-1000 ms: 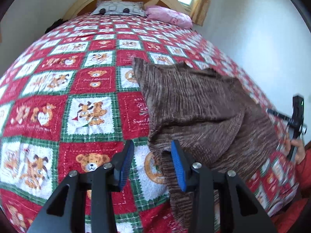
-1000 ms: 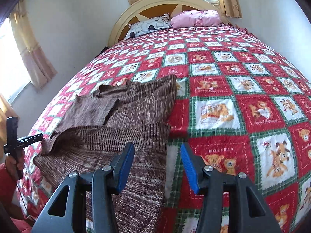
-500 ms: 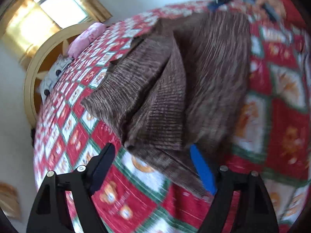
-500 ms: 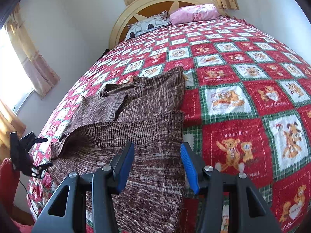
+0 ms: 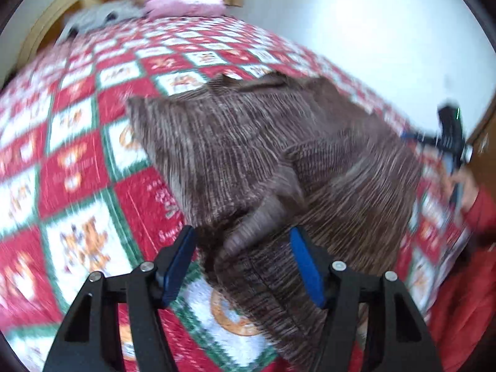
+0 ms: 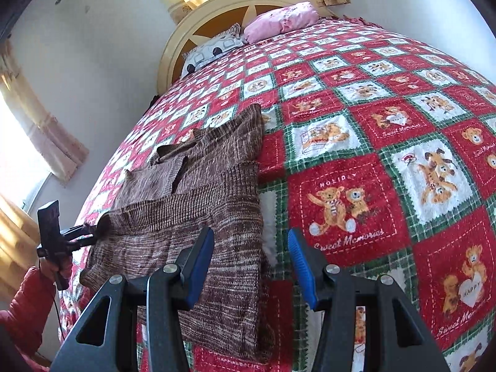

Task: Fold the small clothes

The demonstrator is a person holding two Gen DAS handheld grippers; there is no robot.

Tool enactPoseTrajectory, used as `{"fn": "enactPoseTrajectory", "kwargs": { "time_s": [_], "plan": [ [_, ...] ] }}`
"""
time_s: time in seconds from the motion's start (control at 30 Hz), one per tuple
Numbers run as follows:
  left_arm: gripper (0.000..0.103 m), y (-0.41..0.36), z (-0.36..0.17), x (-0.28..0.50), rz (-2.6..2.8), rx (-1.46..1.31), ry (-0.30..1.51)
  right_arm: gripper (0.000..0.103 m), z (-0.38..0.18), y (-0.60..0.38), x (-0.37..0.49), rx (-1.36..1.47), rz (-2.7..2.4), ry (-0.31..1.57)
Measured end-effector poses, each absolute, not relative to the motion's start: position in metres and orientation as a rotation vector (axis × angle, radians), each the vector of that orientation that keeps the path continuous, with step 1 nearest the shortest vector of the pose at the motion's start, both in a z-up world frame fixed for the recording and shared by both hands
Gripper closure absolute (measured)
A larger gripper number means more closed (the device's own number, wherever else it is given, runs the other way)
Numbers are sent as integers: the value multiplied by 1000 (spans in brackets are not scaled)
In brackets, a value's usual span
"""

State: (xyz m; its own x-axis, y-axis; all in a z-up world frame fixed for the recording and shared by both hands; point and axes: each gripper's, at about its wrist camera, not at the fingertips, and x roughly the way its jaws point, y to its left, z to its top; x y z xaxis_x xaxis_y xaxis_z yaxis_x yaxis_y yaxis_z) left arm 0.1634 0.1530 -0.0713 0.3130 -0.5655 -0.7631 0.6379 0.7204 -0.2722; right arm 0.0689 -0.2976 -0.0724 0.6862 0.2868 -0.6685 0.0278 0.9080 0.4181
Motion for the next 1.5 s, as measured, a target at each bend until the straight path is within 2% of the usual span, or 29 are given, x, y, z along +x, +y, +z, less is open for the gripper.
{"fn": "enactPoseTrajectory", "kwargs": {
  "time_s": [0.4,0.47,0.5,0.53,0.6,0.77,0.9,0.97,1.07,1.13,1.27,1.4,1.47,1.5],
  "plan": [
    [36,157,-83,180,-729,-88,939,52,-71,-282,72,396,176,800],
    [39,156,-87,181,-723,-101,950,52,-69,-282,71,380,169,795],
    [43,156,-88,180,-713,-106,943,52,-69,-282,71,377,167,794],
    [59,156,-88,181,-704,-112,934,52,-69,-283,71,373,164,794],
    [81,159,-87,180,-672,-132,922,52,-70,-283,70,371,156,799],
    [80,153,-86,169,-632,-65,869,52,-80,-286,70,396,151,818],
    [71,149,-84,165,-588,-15,835,52,-83,-285,71,406,153,825],
    [71,150,-83,164,-577,-20,817,52,-84,-284,72,401,154,830],
    [73,149,-78,156,-575,1,775,52,-85,-284,71,406,157,833],
    [82,145,-71,146,-568,49,719,52,-86,-283,71,408,157,838],
    [82,133,-66,132,-514,169,637,52,-89,-282,71,408,160,847],
    [82,122,-67,131,-533,233,640,52,-89,-281,70,411,162,848],
    [78,118,-70,135,-553,249,668,52,-89,-280,70,412,164,849],
    [72,117,-72,137,-556,253,685,52,-89,-280,70,412,164,849]
  ]
}}
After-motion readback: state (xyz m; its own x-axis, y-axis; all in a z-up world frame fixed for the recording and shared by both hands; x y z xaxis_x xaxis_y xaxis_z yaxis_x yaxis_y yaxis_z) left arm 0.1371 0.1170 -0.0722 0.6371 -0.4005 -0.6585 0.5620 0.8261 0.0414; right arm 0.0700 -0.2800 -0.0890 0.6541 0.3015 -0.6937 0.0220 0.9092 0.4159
